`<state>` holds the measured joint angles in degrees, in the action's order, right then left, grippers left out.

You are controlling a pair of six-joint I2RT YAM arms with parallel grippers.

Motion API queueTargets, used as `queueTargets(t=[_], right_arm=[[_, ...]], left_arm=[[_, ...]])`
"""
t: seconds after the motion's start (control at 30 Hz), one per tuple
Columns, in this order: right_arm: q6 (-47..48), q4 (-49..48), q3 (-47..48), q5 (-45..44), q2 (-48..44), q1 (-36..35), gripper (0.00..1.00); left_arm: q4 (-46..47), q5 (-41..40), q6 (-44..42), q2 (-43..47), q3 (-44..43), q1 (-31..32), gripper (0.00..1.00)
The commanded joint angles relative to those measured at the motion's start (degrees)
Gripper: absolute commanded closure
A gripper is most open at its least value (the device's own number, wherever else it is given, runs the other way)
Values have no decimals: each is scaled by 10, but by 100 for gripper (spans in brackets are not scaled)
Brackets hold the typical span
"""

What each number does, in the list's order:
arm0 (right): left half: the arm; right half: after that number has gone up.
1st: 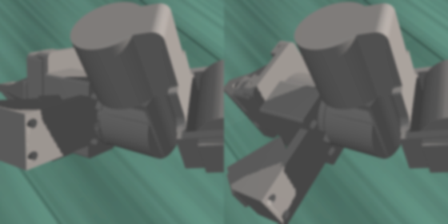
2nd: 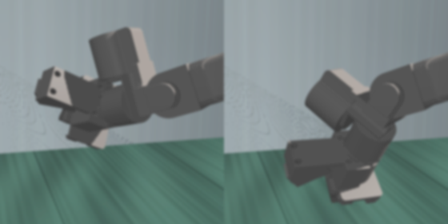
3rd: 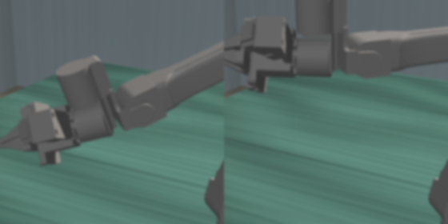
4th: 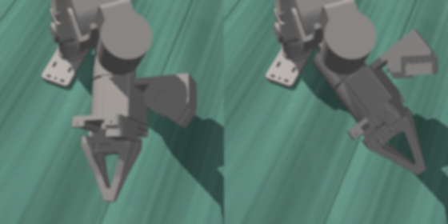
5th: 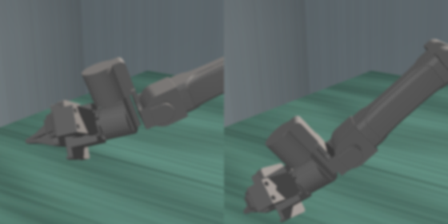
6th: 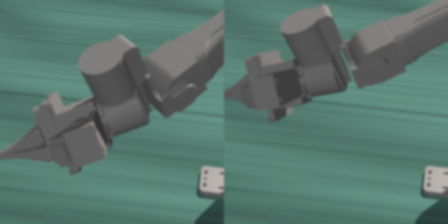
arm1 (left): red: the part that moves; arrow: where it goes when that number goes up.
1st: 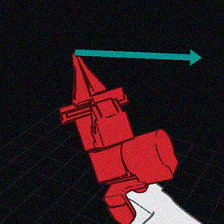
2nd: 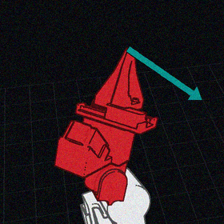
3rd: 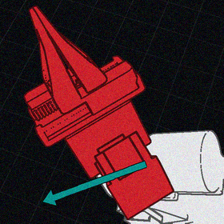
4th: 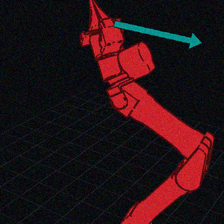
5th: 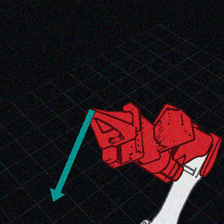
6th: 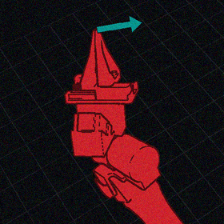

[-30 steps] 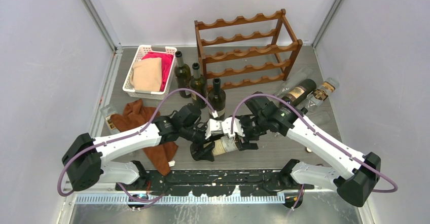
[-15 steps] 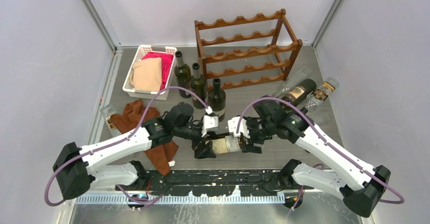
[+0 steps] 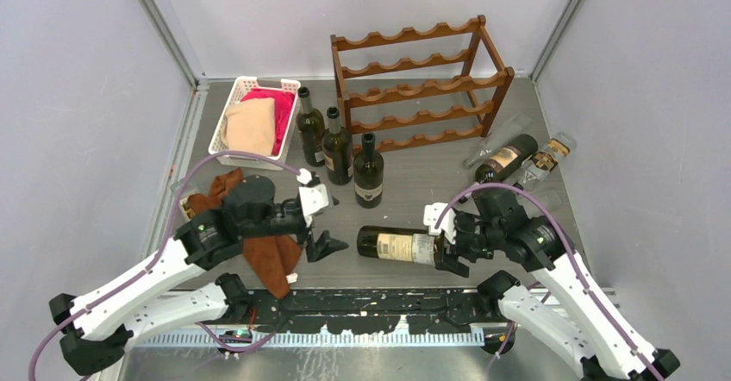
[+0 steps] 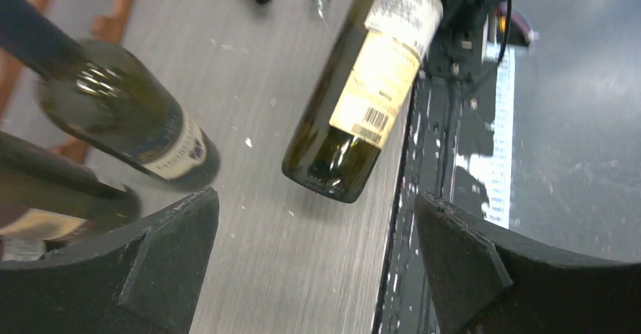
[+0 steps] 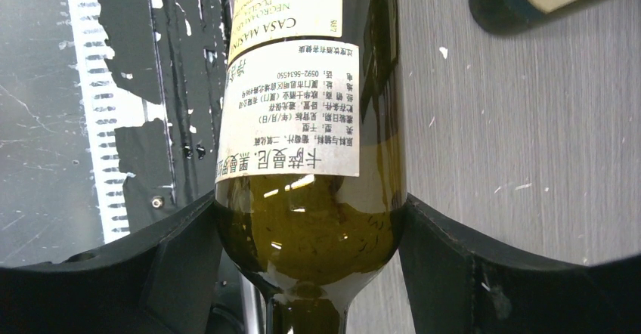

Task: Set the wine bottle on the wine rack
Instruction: Pick up the wine bottle from the center of the board.

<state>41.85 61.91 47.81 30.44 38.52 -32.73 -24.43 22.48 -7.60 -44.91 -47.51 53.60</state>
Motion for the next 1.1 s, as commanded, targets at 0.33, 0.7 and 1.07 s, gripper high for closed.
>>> queueTargets(t=[0.33, 0.7, 1.07], right_arm=[[-90, 19, 9, -70, -120, 131, 99], [-178, -65, 8, -182, -73, 140, 99], [-310, -275, -10, -216, 35, 139, 99]], left_arm=[[102, -173, 106, -76, -143, -1, 6], [94, -220, 107, -75, -172, -2, 9], [112, -278, 97, -100, -220, -2, 10]])
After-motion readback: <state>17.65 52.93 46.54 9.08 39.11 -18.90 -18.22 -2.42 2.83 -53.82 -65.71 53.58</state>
